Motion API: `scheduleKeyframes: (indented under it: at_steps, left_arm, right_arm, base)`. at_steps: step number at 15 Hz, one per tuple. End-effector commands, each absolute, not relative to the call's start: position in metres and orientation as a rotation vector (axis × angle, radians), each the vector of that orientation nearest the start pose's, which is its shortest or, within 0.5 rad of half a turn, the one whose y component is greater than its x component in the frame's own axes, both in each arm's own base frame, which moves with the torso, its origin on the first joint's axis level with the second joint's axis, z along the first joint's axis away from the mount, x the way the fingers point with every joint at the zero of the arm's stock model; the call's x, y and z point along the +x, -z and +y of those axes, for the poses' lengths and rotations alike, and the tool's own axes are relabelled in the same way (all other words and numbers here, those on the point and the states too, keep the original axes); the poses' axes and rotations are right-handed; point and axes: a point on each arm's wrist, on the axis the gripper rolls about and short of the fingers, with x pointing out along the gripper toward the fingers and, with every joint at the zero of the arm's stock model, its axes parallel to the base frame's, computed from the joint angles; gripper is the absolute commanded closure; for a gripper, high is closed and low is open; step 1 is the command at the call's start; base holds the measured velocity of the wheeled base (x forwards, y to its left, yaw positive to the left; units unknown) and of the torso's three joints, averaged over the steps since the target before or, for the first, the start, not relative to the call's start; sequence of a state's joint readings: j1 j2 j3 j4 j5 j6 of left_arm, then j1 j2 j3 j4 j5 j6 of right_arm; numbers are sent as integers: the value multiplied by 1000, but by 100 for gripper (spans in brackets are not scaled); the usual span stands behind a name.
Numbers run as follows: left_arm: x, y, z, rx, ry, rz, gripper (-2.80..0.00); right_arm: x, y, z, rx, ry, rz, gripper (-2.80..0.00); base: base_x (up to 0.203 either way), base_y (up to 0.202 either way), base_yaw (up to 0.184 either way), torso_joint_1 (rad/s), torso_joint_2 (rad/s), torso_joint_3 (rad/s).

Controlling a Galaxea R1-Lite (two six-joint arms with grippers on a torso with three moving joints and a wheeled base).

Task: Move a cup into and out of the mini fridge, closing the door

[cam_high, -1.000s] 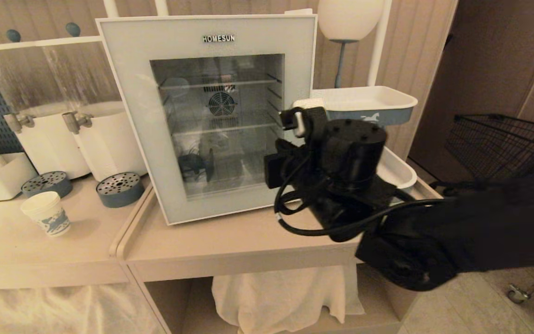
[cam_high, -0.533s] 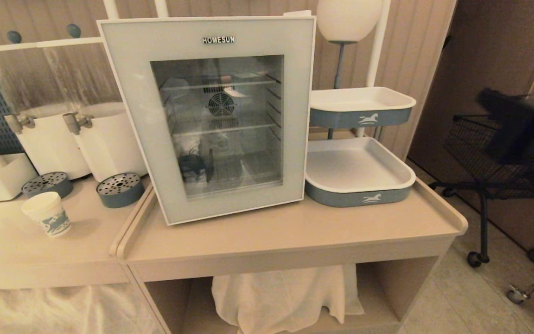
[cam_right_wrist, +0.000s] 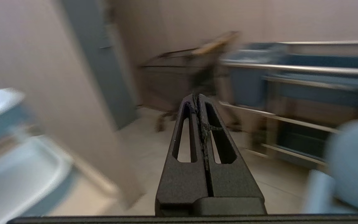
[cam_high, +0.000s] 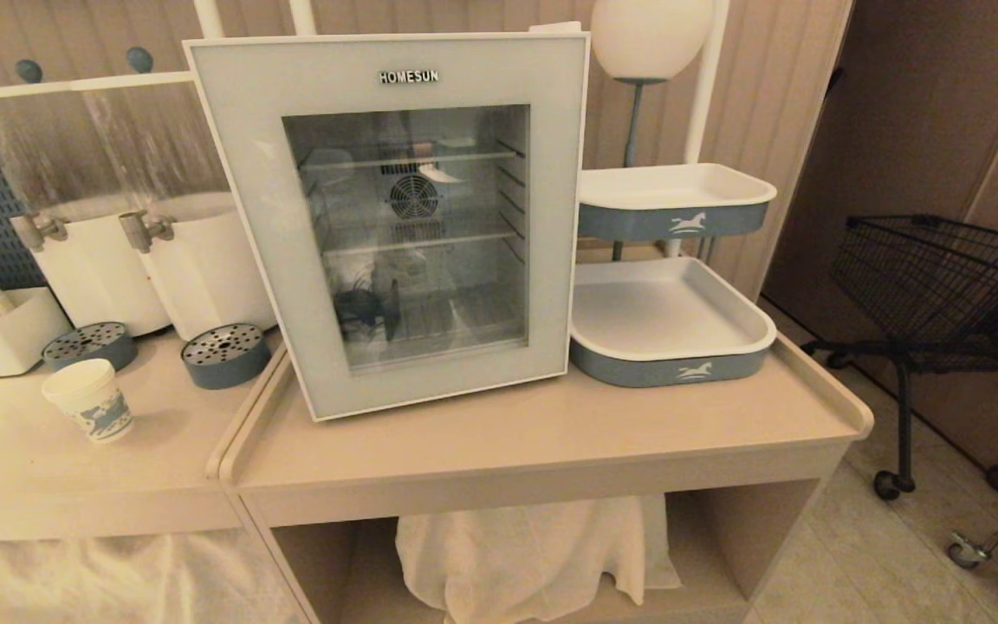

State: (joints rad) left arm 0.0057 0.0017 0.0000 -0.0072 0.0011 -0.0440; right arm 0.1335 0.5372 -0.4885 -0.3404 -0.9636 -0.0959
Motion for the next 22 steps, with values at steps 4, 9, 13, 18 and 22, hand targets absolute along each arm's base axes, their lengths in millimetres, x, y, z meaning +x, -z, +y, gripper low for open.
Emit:
scheduleKeyframes:
  at_steps: [4,9,13,18,22]
  left_arm:
    - [-22,-76,0,-44,-8,-3,0]
    - [-22,-76,0,-44,-8,-3,0]
    - [-22,-76,0,-44,-8,-3,0]
    - [-22,-76,0,-43,-8,-3,0]
    - [-22,-76,0,-43,-8,-3,0]
  right_arm:
    - [-37,-177,-19,100,912,-286,0]
    - [-37,-123,-9,92,400,-384,0]
    - [-25,-77,0,-37,8,60,0]
    - [-26,-76,0,-44,-8,70,0]
    - [-26,-76,0,-43,-7,69,0]
  base:
    - [0,0,0,0,0,0]
    - [0,0,0,0,0,0]
    - [0,0,0,0,0,0]
    - [1,8,-4,0,0,0]
    - [-17,115,-7,2,4,1]
